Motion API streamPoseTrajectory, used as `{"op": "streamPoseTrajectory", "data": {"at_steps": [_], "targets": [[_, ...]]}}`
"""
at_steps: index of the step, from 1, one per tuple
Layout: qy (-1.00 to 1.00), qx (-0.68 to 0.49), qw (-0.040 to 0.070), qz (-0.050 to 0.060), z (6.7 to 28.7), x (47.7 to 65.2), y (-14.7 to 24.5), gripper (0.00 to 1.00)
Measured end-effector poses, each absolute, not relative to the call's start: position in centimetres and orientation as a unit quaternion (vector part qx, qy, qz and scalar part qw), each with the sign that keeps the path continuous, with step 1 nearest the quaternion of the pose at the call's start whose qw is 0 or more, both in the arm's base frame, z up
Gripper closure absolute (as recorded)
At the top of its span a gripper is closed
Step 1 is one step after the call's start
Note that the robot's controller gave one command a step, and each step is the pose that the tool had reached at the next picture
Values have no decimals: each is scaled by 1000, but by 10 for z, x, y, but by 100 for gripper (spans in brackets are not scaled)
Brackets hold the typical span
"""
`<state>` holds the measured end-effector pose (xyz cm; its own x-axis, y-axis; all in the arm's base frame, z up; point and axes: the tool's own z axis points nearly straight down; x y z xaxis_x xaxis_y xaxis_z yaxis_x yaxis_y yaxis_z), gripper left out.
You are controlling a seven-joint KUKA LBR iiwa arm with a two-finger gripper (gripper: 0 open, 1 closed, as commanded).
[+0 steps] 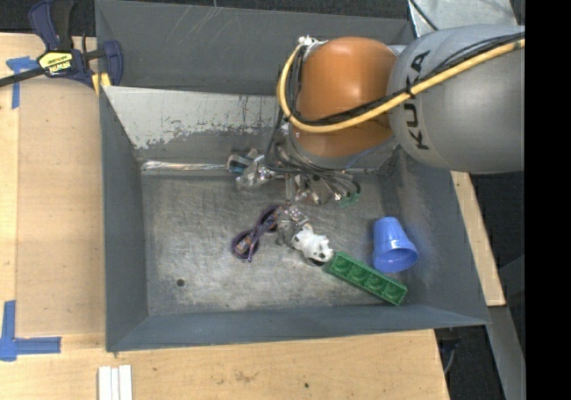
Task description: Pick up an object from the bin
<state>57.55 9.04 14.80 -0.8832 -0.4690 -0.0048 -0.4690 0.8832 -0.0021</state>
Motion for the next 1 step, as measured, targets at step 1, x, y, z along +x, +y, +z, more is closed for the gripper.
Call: {"op": "streamPoseTrajectory", "data": {"at_steps": [1], "targets": [[946, -325, 4, 0, 80, 593, 97, 0]]}}
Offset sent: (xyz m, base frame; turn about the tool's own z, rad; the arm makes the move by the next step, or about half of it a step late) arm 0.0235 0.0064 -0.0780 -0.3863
